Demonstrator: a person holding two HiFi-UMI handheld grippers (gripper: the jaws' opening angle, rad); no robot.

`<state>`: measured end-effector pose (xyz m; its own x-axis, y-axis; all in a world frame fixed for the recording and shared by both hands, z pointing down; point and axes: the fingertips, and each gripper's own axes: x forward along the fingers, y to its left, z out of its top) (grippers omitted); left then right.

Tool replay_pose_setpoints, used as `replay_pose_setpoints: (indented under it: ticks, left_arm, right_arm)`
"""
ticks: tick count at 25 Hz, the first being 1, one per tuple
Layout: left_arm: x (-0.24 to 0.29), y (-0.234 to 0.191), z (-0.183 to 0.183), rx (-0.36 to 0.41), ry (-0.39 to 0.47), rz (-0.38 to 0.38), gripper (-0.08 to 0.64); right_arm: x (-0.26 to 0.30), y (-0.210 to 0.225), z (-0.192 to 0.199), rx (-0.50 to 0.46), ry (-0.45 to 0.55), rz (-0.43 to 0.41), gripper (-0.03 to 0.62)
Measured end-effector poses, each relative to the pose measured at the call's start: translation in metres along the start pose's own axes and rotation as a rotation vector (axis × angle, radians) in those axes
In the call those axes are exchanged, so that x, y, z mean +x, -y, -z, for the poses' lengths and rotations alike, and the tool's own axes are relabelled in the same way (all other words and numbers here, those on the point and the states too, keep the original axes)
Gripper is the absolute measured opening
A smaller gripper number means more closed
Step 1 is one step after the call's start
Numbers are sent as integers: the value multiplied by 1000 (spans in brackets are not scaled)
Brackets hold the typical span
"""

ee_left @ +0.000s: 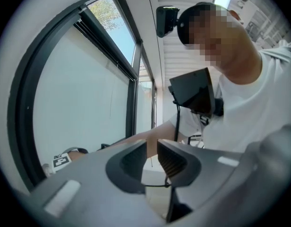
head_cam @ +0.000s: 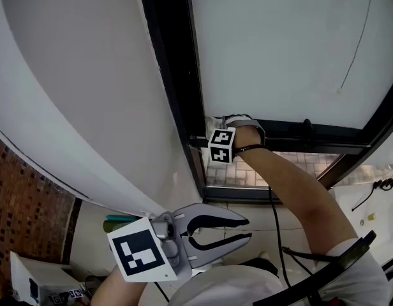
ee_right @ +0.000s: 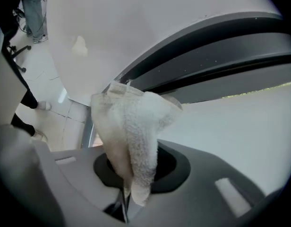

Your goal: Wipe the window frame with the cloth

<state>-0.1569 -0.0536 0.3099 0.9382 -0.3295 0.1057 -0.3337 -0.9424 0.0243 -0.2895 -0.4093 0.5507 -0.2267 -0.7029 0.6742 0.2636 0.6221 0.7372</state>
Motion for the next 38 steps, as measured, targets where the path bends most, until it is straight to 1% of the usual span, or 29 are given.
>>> replay_pose_setpoints:
  ticks: [4,6,9,12,13,15,17,19,21,24,26,27,28,29,30,31,33,35,38]
  left_arm:
    - [20,3,-8,28,13,72,91]
    - [31,5,-14,44,21,109,89]
    - [50,8,-19,64,31,158,89]
    - [71,12,-23,72,34,185,90]
    - [78,13,-24,70,35,190,89]
    - [94,15,-25,55,36,191,89]
    - [106,14,-24,35,32,176,90]
    - [115,10,-25,28,24,157,89]
    - [124,8,-28,35,17,149,89]
    - [140,12,-37,65,6,172,89]
    - [150,19,-45,73,19,199,89]
    - [155,22,-49,70,30,213,89]
    - [161,25,-54,68,39,226,89]
    - [168,27,-56,71,43,236,89]
    - [177,27,-58,77,42,244,89]
    - [186,27,-59,83,42,252,91]
    - [201,29,-60,90,40,267,89]
    - [211,32,-59,92,30,277,89]
    - [223,32,-56,83,15,272,89]
  right_arm:
    - [-29,-40,12,-66,43,-72,71]
    - [-43,-52,27,-80,49,-85,72]
    - [-57,-41,74,-39,13,-58,72]
    - [-48,-8,137,51,-61,-27,72]
    - [-41,-1,154,76,-82,-32,72]
    - [-23,-5,171,90,-108,-61,72]
    - [-11,-17,171,82,-107,-75,72]
    - [-14,-26,165,58,-88,-66,72]
    - [-23,-39,158,29,-60,-78,72]
    - [-43,-64,149,-9,-10,-129,72]
    - [-74,-72,137,-17,61,-142,72]
    - [-97,-70,133,-18,104,-131,72]
    - [-122,-62,135,-15,141,-105,72]
    - [-144,-49,145,-6,163,-72,72]
    - [-161,-35,166,12,166,-36,72]
    - [-171,-21,195,36,147,-4,72]
    - [-171,-2,270,94,62,35,72]
    - [-158,3,341,146,-33,46,72]
    - [-132,-6,427,193,-145,44,72]
